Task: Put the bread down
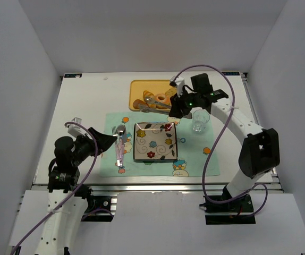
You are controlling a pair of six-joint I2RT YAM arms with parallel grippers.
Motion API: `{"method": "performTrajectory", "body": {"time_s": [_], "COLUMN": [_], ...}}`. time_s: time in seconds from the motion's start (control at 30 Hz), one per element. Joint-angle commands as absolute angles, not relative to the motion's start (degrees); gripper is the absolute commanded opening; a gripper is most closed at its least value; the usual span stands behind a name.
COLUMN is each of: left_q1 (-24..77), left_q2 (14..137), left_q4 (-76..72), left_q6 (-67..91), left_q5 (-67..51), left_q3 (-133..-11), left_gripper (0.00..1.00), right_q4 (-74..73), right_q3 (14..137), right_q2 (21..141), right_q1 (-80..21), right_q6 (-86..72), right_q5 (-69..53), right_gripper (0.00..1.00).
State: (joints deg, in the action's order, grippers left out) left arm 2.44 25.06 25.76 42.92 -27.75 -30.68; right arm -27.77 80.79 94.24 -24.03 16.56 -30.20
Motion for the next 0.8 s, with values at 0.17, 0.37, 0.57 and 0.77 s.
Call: {"method": "performTrajectory", "body": {"time_s": [0.17, 0.37, 0.57, 0.77], "left_q1": [2.6, 2.5, 2.5, 2.6], "left_q2": [24.9, 26.0, 27.6, 28.9], "left_q4": [26.3, 25.1, 23.4, 22.8], "left_q6": [42.5, 42.2, 41.9, 41.5], "left_q5": [-26.8, -27.0, -27.5, -27.5], "left_q3": [-30.1, -29.6, -29.0, -28.9], "left_gripper": [0.80, 0.80, 0.80, 0.80], "right_q4": [-27.5, -27.0, -26.2, -25.2], "right_q3": [87.2, 91.0, 93.7, 96.3], "right_q2": [100.0, 103.4, 106.9, 110.4], "right_q1": [-29.2, -30.4, -31.1, -31.6], "right_q6": [24.3, 25.6, 26.1, 26.4], "right_q5": [-22.6, -20.3, -18.3, -17.0], "right_gripper": [0.52, 0.52, 0.52, 0.52]}}
